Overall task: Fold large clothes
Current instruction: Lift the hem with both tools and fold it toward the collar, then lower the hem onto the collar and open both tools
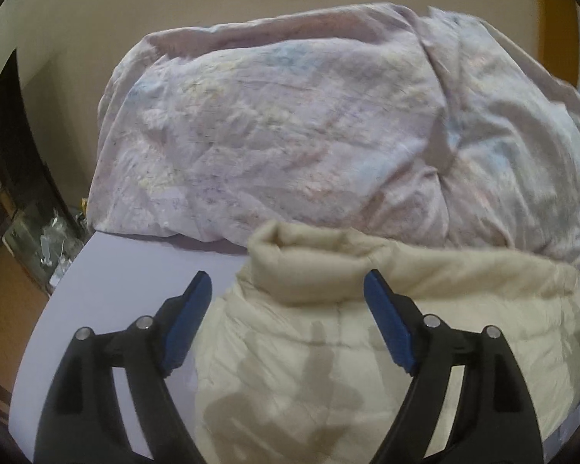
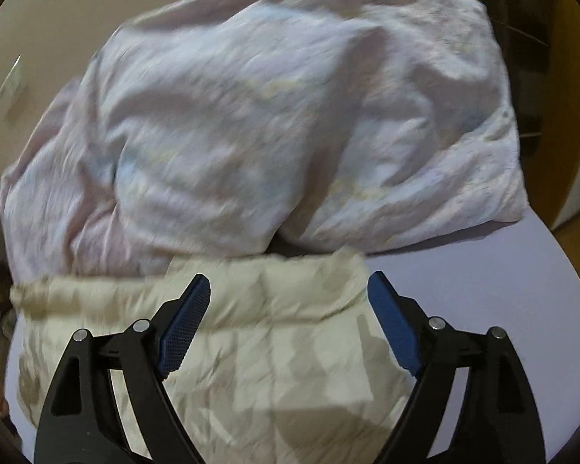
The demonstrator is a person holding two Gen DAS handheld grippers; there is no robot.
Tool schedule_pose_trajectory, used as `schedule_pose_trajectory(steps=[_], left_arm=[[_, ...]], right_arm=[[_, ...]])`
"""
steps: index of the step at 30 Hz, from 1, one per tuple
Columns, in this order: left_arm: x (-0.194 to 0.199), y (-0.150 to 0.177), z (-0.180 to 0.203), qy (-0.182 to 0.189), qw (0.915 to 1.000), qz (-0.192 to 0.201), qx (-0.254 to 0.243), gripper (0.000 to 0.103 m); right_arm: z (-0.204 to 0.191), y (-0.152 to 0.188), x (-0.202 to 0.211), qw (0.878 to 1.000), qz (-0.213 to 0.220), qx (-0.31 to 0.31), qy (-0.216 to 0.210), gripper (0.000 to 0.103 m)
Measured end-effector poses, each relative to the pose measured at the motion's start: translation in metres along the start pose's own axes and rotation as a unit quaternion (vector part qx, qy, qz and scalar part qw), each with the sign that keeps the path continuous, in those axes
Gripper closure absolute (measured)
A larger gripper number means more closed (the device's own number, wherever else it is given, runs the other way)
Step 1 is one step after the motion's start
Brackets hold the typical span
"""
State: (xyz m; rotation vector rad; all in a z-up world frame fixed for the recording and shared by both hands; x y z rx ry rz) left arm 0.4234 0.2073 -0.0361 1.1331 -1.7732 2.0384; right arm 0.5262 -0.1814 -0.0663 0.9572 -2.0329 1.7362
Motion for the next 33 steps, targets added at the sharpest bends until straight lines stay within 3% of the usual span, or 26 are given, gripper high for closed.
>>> schedule_pose_trajectory(steps=[8,16,33], left_arm=[[-0.035,0.029,0.023,-0.005,0.9990,-0.042,-0.013,0.022],[-0.062,0.036,0.028,-0.037,0.9982,-0.037,-0.029,0.022],[-0.094,0.037,0.013,-0.028,0.9988,-0.040,-0.002,0.018]], right_arm=[[-0.006,0.031,-0.036,0.998,-0.043,0.030,0.037,0.018],[0.002,0.042,-0.056,0.996,-0.044,0.042,0.067,0.018],[0.001,0.043,-0.085,0.994,-0.052,0.048,0.087,0.014]])
Point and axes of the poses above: each gripper's, at about its wrist camera, not at the fingertips, and x roughly against the way its jaws point, z to its right, y to its underside, the point moved 8 cm from there along -x, roughly the way its jaws point, and after that the axes turned 1 degree about x, right-handed, at the moved point
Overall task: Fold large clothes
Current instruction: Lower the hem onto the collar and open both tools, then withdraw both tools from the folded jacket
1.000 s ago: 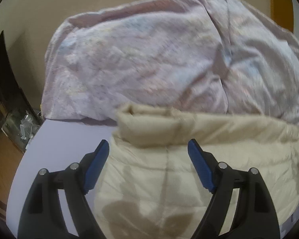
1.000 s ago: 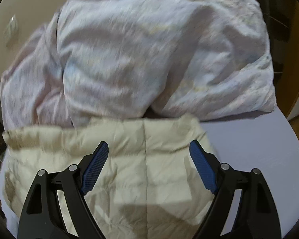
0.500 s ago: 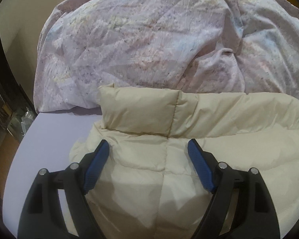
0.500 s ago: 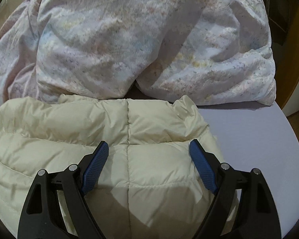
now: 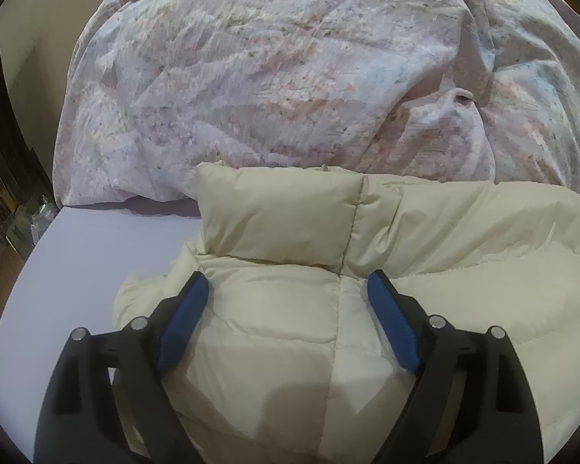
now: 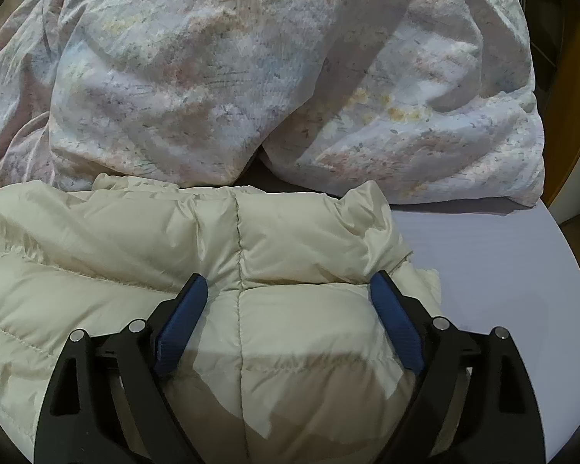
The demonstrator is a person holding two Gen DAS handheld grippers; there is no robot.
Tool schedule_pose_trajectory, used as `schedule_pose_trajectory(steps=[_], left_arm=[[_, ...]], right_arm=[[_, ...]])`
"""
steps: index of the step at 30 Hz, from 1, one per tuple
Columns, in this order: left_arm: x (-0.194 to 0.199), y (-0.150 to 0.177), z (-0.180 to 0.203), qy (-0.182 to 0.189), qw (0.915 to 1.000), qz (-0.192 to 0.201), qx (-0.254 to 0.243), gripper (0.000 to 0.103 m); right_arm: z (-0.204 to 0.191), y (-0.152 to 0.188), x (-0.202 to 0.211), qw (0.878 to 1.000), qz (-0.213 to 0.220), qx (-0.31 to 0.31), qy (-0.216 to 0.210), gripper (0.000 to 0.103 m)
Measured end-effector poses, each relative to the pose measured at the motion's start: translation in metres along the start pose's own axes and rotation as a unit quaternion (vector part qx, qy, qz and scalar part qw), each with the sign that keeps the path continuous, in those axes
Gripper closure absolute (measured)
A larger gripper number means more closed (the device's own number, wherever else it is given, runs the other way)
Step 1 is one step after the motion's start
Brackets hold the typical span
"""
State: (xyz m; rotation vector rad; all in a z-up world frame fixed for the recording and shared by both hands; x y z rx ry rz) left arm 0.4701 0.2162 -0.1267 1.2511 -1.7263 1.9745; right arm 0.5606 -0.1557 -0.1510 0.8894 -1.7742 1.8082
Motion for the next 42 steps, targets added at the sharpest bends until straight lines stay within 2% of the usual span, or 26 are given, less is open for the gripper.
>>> schedule_pose_trajectory(steps=[13,31,37,42], left_arm=[[-0.023,-0.001,-0.012,0.017,0.9996,-0.011,0.022,0.014],[-0.042,0.002,-0.017,0.037,0.9982,-0.024,0.040,0.012],[-0.039,0.003,-0.026,0.039,0.9980,-0.021,0.046,0.012],[-0.011,0.009,-0.030,0.034,0.9985,-0.013,0.040,0.012]], right_arm=[[0.000,0.001,-0.007,1.000,-0.013,-0.003,0.011,0.008],[0.003,-0.004,-0.048,0.999,-0.035,-0.007,0.006,0.003],[0.005,-0.005,-0.046,0.999,-0.032,-0.009,0.009,0.003],[0.012,-0.002,-0.030,0.999,-0.029,-0.005,0.031,0.003]])
Point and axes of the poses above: each gripper's, at about its wrist camera, not at the fingertips, and x roughly against the way its jaws point, z to its right, y to its underside, the point moved 8 cm from there along -x, roughly the way its jaws point, and after that the axes turned 1 degree about x, right-handed, at the moved point
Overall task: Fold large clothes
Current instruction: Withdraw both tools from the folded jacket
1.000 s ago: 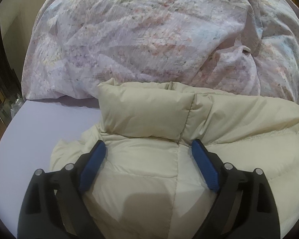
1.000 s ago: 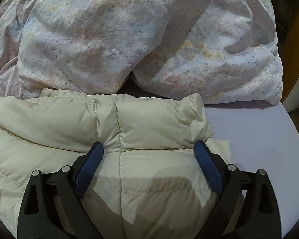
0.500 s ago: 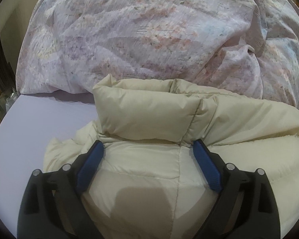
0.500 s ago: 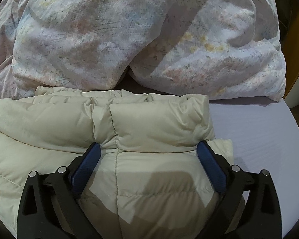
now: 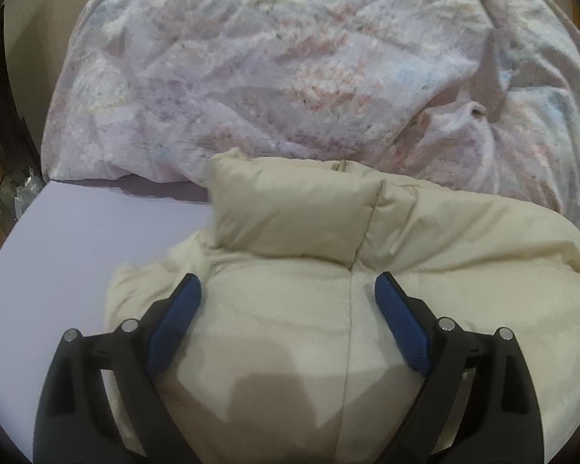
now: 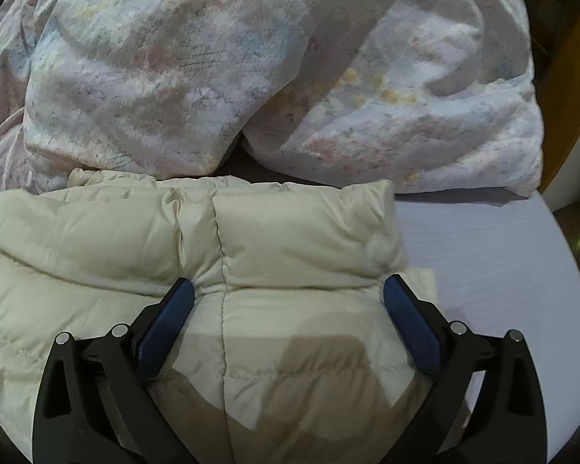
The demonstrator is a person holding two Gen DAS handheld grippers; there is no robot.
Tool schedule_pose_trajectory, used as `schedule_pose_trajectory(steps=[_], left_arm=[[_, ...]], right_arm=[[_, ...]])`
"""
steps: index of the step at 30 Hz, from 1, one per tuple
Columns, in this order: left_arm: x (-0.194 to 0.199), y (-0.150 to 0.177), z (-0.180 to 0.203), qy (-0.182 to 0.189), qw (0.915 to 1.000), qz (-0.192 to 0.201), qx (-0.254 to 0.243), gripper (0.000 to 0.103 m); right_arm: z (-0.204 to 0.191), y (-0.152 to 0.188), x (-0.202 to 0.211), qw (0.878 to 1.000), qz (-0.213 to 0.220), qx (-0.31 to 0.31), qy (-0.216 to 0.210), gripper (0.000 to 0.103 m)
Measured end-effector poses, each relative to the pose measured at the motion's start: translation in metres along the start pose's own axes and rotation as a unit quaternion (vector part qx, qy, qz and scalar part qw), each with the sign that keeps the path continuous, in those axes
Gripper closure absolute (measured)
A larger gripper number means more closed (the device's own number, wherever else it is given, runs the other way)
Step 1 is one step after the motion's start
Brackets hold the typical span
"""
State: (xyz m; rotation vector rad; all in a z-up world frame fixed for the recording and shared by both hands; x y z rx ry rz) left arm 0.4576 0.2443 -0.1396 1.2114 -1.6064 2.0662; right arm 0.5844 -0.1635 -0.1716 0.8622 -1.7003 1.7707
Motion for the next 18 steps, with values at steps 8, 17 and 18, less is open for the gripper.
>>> schedule_pose_trajectory(steps=[8,17,18], left_arm=[[0.056,0.024,-0.026,0.004,0.9999,-0.002,0.015,0.012],[0.119,0.092,-0.041,0.023,0.9992,-0.022,0.023,0.012],[0.123,0.100,-0.043,0.029,0.9987,-0.029,0.029,0.012]], right_arm=[[0.014,0.023,0.050,0.999,0.004,-0.033,-0.002,0.003],[0.053,0.091,0.106,0.994,-0.009,-0.108,-0.033,0.003],[0.055,0.100,0.111,0.991,-0.012,-0.123,-0.044,0.003]])
Point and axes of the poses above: each gripper's, at about its wrist camera, not at the fingertips, and x roughly against the way its jaws point, z to its right, y to its underside, the point moved 8 cm from there along -x, roughly the way its jaws point, and after that the axes turned 1 degree about x, right-handed, at the moved point
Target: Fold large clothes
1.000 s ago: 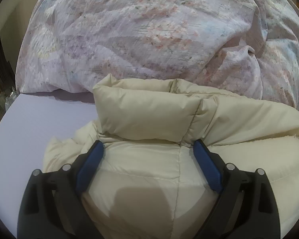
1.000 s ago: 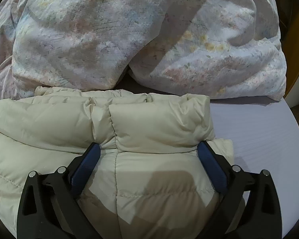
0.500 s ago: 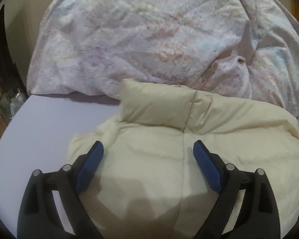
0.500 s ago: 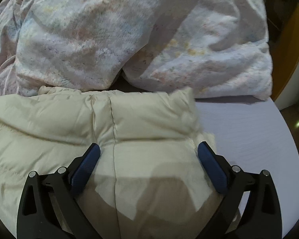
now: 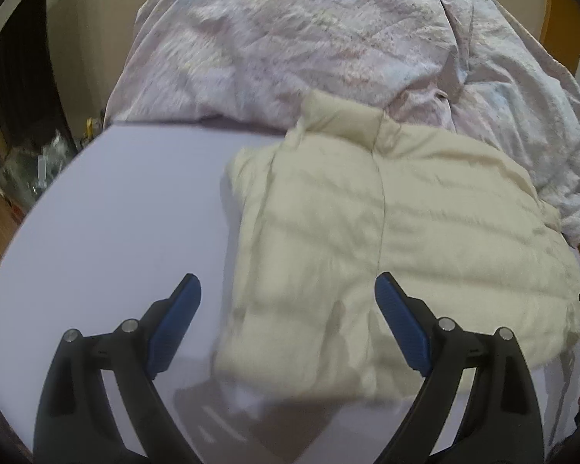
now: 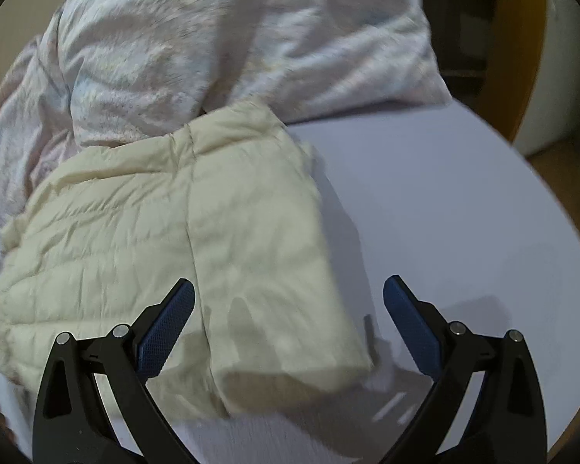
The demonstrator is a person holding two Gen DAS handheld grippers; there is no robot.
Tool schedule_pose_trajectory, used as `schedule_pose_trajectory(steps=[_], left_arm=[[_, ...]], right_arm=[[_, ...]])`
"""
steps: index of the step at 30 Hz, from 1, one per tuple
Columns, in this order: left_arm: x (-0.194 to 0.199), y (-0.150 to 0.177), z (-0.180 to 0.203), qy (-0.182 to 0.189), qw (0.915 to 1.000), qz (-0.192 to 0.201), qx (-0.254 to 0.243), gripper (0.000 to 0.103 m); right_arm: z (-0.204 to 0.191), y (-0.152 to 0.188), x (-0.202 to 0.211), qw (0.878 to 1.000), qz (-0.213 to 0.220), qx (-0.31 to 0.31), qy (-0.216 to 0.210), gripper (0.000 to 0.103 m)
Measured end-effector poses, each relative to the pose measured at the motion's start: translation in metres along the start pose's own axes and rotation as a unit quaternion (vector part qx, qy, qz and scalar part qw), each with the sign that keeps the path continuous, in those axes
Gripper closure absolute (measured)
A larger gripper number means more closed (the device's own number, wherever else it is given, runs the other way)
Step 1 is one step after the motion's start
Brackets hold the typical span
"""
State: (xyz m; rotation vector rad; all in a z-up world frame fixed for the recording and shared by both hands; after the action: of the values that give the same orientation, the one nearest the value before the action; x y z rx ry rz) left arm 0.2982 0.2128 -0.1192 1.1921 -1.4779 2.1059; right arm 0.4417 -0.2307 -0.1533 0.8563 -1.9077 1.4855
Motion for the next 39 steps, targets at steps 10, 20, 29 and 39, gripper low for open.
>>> schedule_pose_trajectory(steps=[10,20,29,39], left_arm=[[-0.009,0.039,0.012,0.039,0.9963,-0.048,0.060,0.019],[-0.012,0.054,0.003,0.073,0.9812,-0.073,0.163,0.026],[-0.024,0.041,0.004,0.080,0.9740,-0.065,0.202,0.070],[0.010,0.046,-0.015,0.118,0.9707,-0.032,0.207,0.091]], right_arm=[[0.024,0.044,0.002,0.983,-0.075,-0.122,-0.115,0.023],[0.031,0.044,-0.001,0.965,-0.077,-0.185,-0.171,0.030],[0.024,0.045,-0.005,0.957,-0.089,-0.194,-0.199,0.075],[0.016,0.055,0.024,0.949,-0.093,-0.184,-0.239,0.086]])
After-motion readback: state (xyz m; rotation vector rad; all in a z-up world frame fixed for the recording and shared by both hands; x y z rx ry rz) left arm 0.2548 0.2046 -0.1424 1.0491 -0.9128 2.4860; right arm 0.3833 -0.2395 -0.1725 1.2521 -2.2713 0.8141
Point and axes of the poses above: each gripper's, at about its wrist camera, not at the fingertips, and x roughly against the way its jaws point, z to its right, y to its underside, the point moved 8 cm from there along -x, roughly the way its jaws point, and after that the axes turned 1 degree about x, right-handed, at the moved point
